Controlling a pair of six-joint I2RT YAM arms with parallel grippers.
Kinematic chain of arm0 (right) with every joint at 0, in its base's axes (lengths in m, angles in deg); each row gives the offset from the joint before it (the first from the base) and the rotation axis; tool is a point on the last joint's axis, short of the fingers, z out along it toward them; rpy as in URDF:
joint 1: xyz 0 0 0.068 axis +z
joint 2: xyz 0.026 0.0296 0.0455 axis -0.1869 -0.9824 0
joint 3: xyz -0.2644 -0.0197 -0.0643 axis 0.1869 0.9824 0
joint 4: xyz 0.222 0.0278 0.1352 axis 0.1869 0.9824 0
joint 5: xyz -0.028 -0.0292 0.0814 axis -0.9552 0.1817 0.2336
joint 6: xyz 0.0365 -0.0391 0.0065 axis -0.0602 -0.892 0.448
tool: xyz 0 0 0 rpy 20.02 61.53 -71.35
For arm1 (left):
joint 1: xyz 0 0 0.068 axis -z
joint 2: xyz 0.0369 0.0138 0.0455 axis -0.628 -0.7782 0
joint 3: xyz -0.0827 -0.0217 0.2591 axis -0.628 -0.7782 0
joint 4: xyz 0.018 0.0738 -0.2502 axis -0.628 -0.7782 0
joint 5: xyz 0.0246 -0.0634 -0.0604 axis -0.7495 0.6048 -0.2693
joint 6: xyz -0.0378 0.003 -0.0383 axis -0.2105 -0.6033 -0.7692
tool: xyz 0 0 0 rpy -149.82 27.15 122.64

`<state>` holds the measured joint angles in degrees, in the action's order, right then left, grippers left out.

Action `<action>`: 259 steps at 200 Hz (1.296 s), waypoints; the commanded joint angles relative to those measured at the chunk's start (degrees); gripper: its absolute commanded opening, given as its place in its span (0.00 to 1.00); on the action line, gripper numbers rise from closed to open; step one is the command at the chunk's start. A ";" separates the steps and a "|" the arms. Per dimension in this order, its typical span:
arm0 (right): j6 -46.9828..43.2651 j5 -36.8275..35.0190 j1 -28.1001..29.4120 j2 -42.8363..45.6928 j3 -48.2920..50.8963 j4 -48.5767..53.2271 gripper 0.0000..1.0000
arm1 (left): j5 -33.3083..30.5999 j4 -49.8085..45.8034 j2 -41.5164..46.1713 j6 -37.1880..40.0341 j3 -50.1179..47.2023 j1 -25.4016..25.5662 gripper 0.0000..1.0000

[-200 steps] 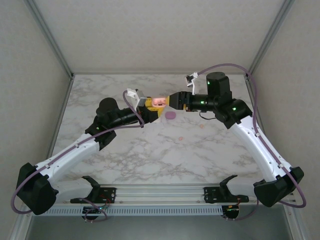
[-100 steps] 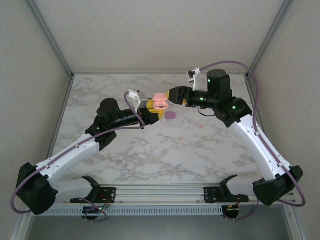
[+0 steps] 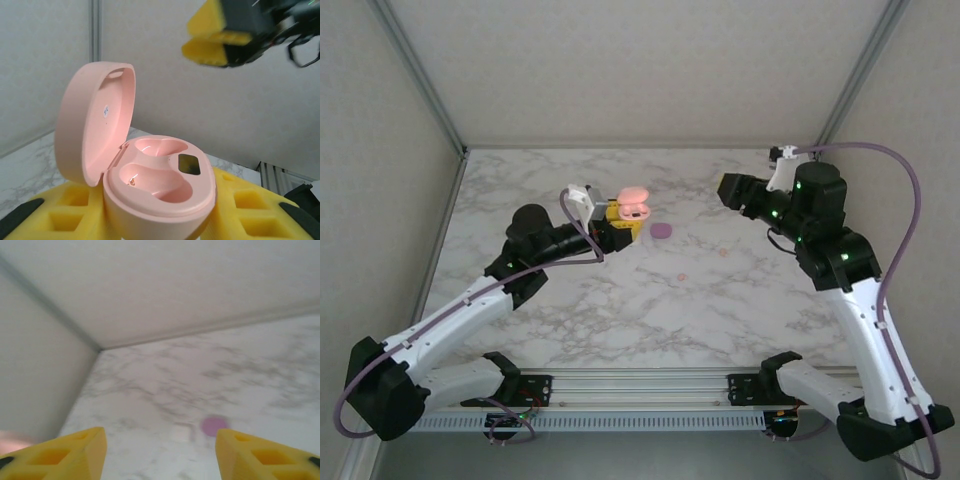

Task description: Insert the wireless bluetooth earbuds into the charging case

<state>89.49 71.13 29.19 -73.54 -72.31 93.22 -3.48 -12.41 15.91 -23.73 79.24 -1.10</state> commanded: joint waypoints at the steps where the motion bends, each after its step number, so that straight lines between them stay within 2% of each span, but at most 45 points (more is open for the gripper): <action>1: -2.35 1.86 -6.37 -6.42 5.98 6.61 0.56 | -1.35 1.50 1.78 -0.70 -0.51 0.47 0.23; 24: -3.30 7.39 -10.70 -14.70 8.01 7.64 0.46 | -2.02 1.77 2.71 -1.18 -1.24 0.52 0.23; 42: -5.55 7.24 -11.03 -21.80 7.30 8.90 0.43 | -2.74 1.26 3.52 -0.98 -1.75 0.52 0.24; 58: -6.91 5.72 -10.93 -28.50 5.15 11.22 0.38 | -2.80 0.48 3.84 -0.63 -1.78 0.52 0.24; 81: -9.33 4.00 -10.27 -36.53 1.97 14.27 0.35 | -2.93 0.26 3.94 -0.52 -1.84 0.52 0.24; 108: -12.76 -1.15 -8.43 -43.35 -1.50 17.43 0.33 | -2.93 0.71 3.32 -0.71 -1.67 0.52 0.24; 141: -14.69 -6.03 -7.06 -47.98 -3.80 18.18 0.32 | -2.88 0.89 2.50 -0.75 -1.31 0.52 0.24; 259: -17.62 -7.03 -6.17 -57.15 -9.06 18.75 0.29 | -2.62 0.36 1.04 -0.53 -0.17 0.55 0.25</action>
<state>73.71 65.14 22.59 -129.01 -79.28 110.18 -6.03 -12.63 16.98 -23.90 77.93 -1.10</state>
